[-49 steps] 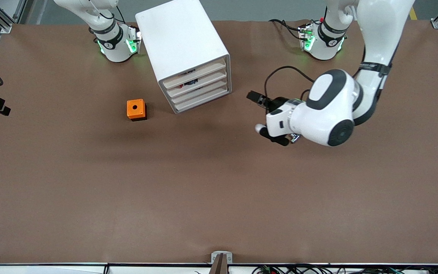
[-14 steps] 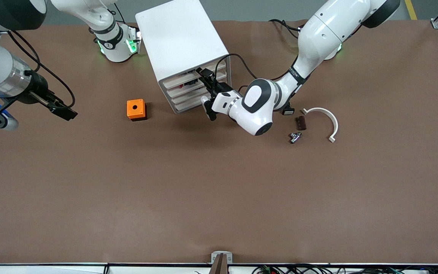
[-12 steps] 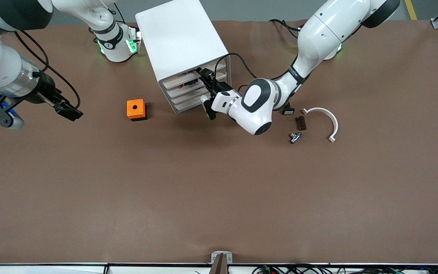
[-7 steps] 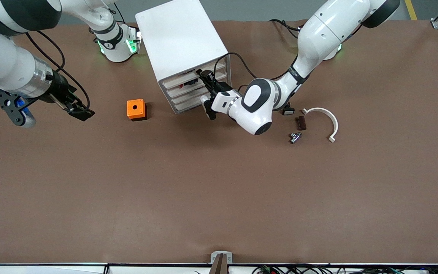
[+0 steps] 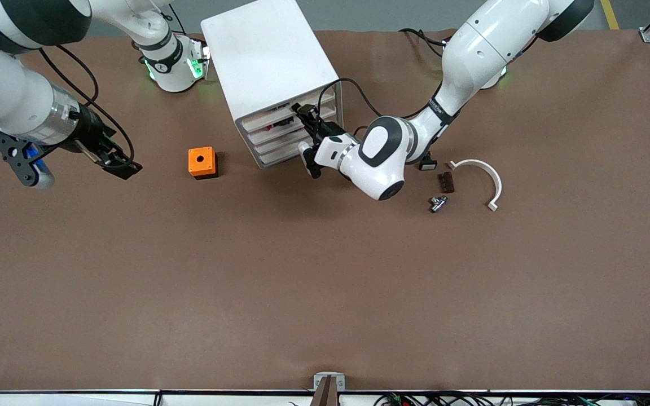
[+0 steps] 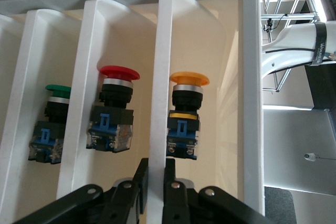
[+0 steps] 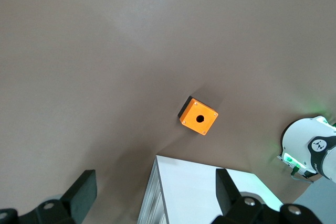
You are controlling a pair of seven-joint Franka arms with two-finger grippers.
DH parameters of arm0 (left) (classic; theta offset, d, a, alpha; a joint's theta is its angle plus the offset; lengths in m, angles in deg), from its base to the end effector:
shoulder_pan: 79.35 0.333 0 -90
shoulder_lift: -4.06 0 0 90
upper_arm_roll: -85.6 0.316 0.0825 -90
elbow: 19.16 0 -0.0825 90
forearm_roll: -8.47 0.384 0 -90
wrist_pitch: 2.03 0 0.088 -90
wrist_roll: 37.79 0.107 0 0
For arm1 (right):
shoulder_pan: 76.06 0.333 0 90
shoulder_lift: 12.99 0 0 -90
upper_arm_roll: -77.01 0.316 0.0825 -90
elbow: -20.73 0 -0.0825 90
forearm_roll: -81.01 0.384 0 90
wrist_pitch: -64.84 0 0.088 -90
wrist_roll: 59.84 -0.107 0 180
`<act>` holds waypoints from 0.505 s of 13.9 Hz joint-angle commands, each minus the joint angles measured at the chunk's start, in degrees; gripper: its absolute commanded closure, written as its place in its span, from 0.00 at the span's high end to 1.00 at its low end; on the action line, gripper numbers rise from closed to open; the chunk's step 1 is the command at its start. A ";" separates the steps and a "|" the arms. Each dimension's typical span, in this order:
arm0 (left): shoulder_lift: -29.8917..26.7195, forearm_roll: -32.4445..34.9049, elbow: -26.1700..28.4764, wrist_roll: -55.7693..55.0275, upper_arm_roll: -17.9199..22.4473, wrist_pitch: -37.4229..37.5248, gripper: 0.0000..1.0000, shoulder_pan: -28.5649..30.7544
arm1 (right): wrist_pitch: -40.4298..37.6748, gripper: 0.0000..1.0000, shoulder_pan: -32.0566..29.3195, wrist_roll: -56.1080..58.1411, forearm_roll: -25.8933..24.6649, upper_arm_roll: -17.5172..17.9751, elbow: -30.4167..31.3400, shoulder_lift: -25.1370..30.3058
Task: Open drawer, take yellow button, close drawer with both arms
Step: 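Pull the drawer open with the left gripper while the right gripper approaches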
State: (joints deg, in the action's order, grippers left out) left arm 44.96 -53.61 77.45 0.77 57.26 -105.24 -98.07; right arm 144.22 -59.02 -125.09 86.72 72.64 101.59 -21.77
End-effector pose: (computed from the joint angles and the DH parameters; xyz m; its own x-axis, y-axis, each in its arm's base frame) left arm 0.4173 -0.5003 0.2511 0.6492 -0.7601 -0.0261 -0.1320 -0.1464 0.9804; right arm 0.5631 0.1426 0.5974 0.6002 -0.7849 -0.1539 -0.7764 -0.6180 0.1239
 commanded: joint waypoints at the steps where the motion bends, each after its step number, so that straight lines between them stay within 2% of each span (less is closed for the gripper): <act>1: 1.72 -1.37 -2.47 0.02 0.13 0.81 0.00 1.05 | 0.25 1.00 2.46 -4.70 0.71 -0.29 0.27 0.34; 7: 3.66 -0.67 -6.26 -0.07 4.07 5.20 0.00 0.79 | 2.09 1.00 6.68 -10.94 0.79 -0.38 0.18 -0.09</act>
State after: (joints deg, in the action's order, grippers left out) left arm 47.07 -53.61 74.06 0.77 59.58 -102.00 -97.60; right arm 145.42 -53.60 -133.35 86.92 72.69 101.59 -21.79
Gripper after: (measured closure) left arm 0.855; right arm 0.000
